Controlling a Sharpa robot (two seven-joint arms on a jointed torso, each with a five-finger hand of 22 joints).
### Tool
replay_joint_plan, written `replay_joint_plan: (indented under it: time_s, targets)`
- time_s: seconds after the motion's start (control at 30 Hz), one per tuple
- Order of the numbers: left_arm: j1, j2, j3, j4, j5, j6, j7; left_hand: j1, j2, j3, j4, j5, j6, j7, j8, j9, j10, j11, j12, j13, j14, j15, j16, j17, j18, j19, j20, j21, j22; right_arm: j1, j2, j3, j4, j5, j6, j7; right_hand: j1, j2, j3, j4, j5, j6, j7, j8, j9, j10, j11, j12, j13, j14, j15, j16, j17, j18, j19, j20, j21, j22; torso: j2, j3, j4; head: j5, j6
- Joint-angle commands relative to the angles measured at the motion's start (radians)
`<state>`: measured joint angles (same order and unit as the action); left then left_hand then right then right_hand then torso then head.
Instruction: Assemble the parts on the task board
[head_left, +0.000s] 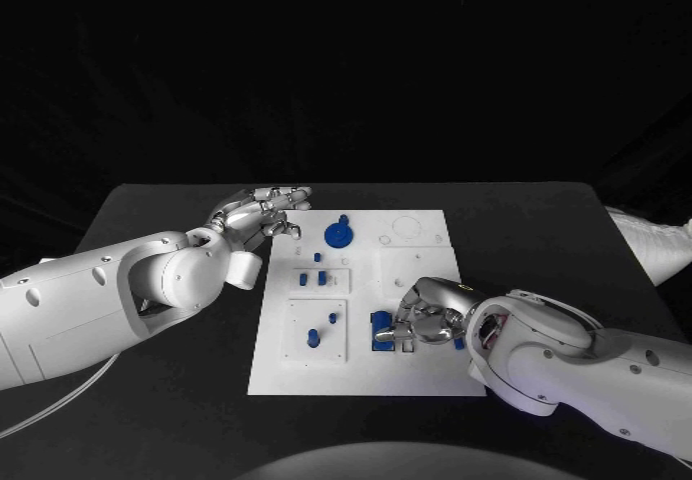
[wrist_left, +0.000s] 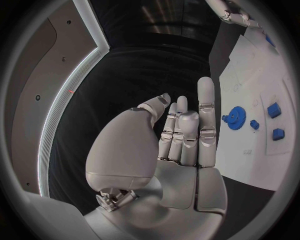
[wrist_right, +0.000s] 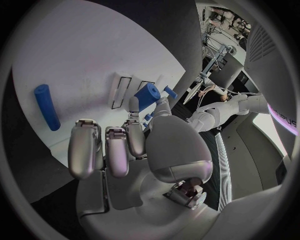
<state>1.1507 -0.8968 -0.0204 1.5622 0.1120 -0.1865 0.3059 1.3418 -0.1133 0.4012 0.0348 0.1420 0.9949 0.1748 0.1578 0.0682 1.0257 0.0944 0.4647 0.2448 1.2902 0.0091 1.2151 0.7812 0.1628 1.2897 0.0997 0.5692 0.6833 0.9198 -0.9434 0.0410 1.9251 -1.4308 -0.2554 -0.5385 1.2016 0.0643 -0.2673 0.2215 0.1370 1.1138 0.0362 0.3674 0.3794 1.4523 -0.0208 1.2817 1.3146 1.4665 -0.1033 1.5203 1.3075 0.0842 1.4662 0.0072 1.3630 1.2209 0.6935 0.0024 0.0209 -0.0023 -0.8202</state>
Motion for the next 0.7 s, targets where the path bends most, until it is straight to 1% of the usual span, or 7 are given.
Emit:
replay_joint_plan:
  time_s: [0.03, 0.23, 0.33, 0.43, 0.6, 0.63, 0.7]
  targets:
    - [0.000, 0.002, 0.000, 0.001, -0.004, 0.018, 0.003, -0.007, -0.001, 0.003, 0.004, 0.001, -0.007, -0.001, 0.002, -0.001, -0.007, -0.002, 0.007, 0.000, -0.005, 0.000, -0.004, -0.001, 0.018, -0.004, 0.005, -0.004, -0.001, -0.001, 0.007, -0.001, -0.009, -0.032, 0.040, -0.024, 0.021, 0.016, 0.006, -0.004, 0.005, 0.000, -0.006, 0.006, 0.002, 0.027, -0.022, -0.001, 0.050, 0.089, -0.003, 0.004, 0.184, -0.015, 0.009, -0.008, 0.003, 0.002, 0.001, 0.0000, 0.0013, 0.000, -0.001]
    - [0.000, 0.001, 0.000, 0.001, -0.004, 0.018, 0.003, -0.007, -0.001, 0.004, 0.004, 0.001, -0.007, 0.000, 0.003, -0.001, -0.008, -0.002, 0.007, 0.000, -0.005, 0.000, -0.003, -0.002, 0.018, -0.004, 0.005, -0.004, -0.001, -0.002, 0.010, -0.001, -0.016, -0.042, 0.061, -0.039, 0.031, 0.027, 0.014, -0.010, 0.002, -0.002, -0.006, 0.007, 0.005, 0.028, -0.022, 0.001, 0.053, 0.089, -0.003, 0.005, 0.185, -0.016, 0.009, -0.009, 0.004, 0.003, 0.000, -0.0012, 0.0000, 0.001, -0.003]
    - [0.000, 0.000, 0.000, 0.001, -0.004, 0.017, 0.002, -0.007, -0.001, 0.004, 0.004, 0.001, -0.007, 0.000, 0.003, -0.001, -0.008, -0.002, 0.007, 0.000, -0.005, 0.000, -0.003, -0.002, 0.018, -0.004, 0.005, -0.004, -0.001, -0.002, 0.008, -0.001, -0.015, -0.042, 0.066, -0.038, 0.033, 0.024, 0.014, -0.013, -0.001, -0.003, -0.005, 0.008, 0.006, 0.028, -0.022, 0.001, 0.053, 0.089, -0.003, 0.004, 0.184, -0.016, 0.009, -0.009, 0.003, 0.003, 0.000, -0.0010, 0.0000, 0.001, -0.004]
    - [0.000, -0.001, 0.000, 0.001, -0.004, 0.017, 0.002, -0.007, -0.001, 0.004, 0.004, 0.001, -0.007, 0.000, 0.003, -0.001, -0.008, -0.002, 0.007, 0.000, -0.005, 0.000, -0.003, -0.002, 0.018, -0.004, 0.005, -0.004, -0.001, -0.002, 0.003, -0.001, -0.011, -0.041, 0.051, -0.031, 0.024, 0.017, 0.008, -0.010, -0.010, -0.005, -0.004, 0.008, 0.008, 0.028, -0.021, -0.001, 0.053, 0.088, -0.003, 0.003, 0.183, -0.015, 0.008, -0.009, 0.002, 0.001, 0.000, -0.0009, -0.0008, 0.001, -0.003]
    - [0.000, -0.002, 0.000, 0.001, -0.004, 0.018, 0.000, -0.007, -0.001, 0.004, 0.004, 0.001, -0.007, 0.000, 0.003, -0.001, -0.008, -0.002, 0.007, 0.000, -0.005, 0.000, -0.003, -0.002, 0.018, -0.004, 0.005, -0.004, -0.001, -0.002, -0.025, -0.001, 0.006, -0.015, -0.029, 0.018, -0.005, 0.004, -0.011, 0.007, -0.008, -0.012, -0.003, 0.008, 0.012, 0.024, -0.019, -0.012, 0.049, 0.086, -0.001, -0.002, 0.175, -0.013, 0.004, -0.008, -0.004, -0.009, 0.000, -0.0008, 0.0007, 0.000, -0.003]
    - [0.000, -0.003, 0.000, 0.001, -0.004, 0.018, 0.000, -0.007, -0.001, 0.004, 0.004, 0.001, -0.007, 0.000, 0.003, -0.001, -0.008, -0.002, 0.007, 0.000, -0.005, 0.000, -0.003, -0.002, 0.018, -0.004, 0.005, -0.004, -0.001, -0.002, -0.041, -0.001, 0.014, 0.006, -0.069, 0.052, -0.011, 0.000, -0.016, 0.011, -0.005, -0.019, -0.001, 0.005, 0.012, 0.021, -0.018, -0.018, 0.046, 0.085, 0.000, -0.005, 0.170, -0.012, 0.002, -0.007, -0.009, -0.016, 0.000, -0.0006, 0.0001, 0.000, -0.002]
    - [0.000, -0.004, 0.000, 0.001, -0.004, 0.017, 0.000, -0.007, -0.001, 0.004, 0.004, 0.001, -0.007, 0.000, 0.003, -0.001, -0.008, -0.002, 0.007, 0.000, -0.005, 0.000, -0.003, -0.002, 0.018, -0.004, 0.005, -0.004, -0.001, -0.001, -0.067, -0.001, 0.028, 0.041, -0.119, 0.103, -0.012, -0.002, -0.018, 0.014, 0.002, -0.034, 0.004, -0.004, 0.009, 0.018, -0.014, -0.023, 0.044, 0.085, 0.003, -0.006, 0.168, -0.011, -0.001, -0.005, -0.013, -0.022, -0.001, -0.0009, -0.0005, -0.001, -0.001]
